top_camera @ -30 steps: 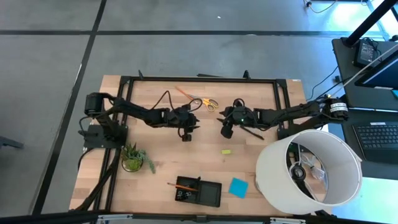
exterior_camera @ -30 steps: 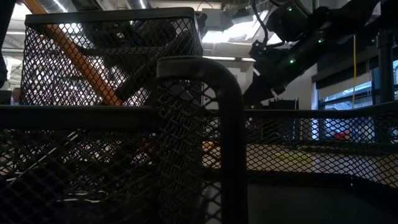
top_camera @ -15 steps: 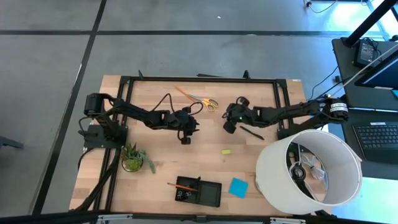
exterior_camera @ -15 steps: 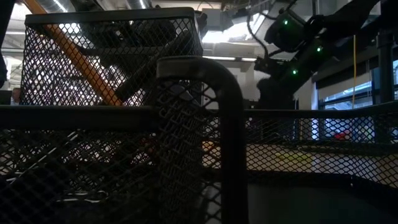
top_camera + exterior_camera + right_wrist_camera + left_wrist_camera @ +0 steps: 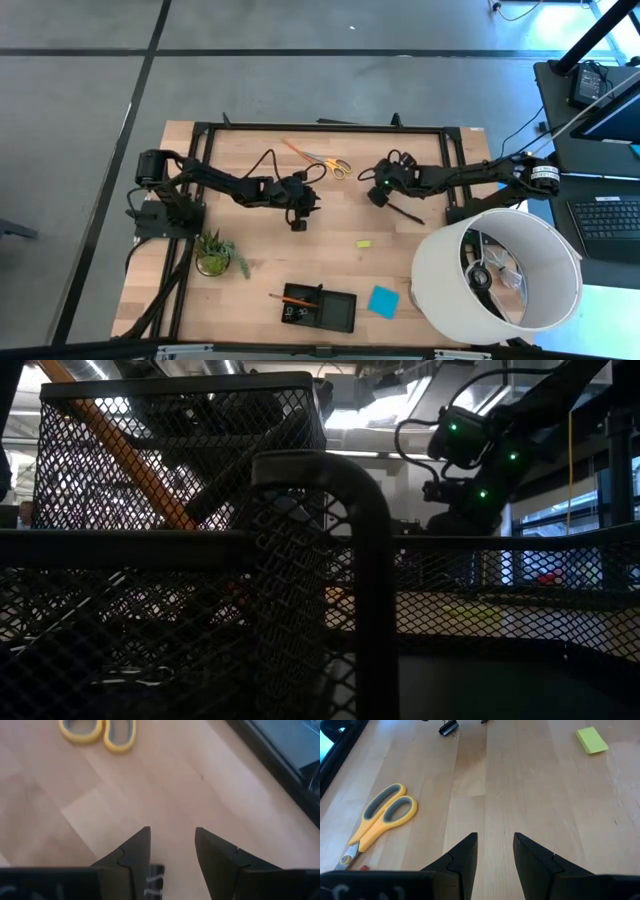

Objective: Pick and place office supplies into organizer
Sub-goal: Put the black binder clip into the black desk organizer

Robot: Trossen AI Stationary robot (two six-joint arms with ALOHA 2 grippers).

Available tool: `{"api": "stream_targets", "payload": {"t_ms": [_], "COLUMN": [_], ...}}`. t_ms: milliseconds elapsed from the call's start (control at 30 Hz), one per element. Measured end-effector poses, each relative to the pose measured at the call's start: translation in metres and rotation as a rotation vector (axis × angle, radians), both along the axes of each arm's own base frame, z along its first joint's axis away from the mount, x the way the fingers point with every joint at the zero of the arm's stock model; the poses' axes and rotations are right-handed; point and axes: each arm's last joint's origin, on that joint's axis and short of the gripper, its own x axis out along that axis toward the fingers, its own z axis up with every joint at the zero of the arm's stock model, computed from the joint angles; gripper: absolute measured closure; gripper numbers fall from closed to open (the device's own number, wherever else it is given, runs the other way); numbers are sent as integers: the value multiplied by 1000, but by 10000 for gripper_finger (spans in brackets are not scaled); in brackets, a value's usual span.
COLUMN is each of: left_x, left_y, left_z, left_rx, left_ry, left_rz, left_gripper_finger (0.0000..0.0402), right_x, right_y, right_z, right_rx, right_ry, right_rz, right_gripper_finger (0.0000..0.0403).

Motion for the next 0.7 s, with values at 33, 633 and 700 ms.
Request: {"api": "stream_targets", "payload": {"t_ms": [33, 633, 700], "left_x": [0, 0, 0], "left_y": [0, 0, 0], "left_z": [0, 0, 0], "left_rx": [0, 0, 0], "left_ry": [0, 0, 0], "left_rz": [0, -1, -1], "left_gripper_finger": [281, 281, 281], "right_x": [-1, -4, -4], "right_y": [0, 3, 2], "right_z": [-1, -19, -23], "right_rx": [4, 71, 76], "right_ry": [13, 124, 141], "right_rz": [-1, -21, -24], "right_gripper_finger": [246, 246, 246]}}
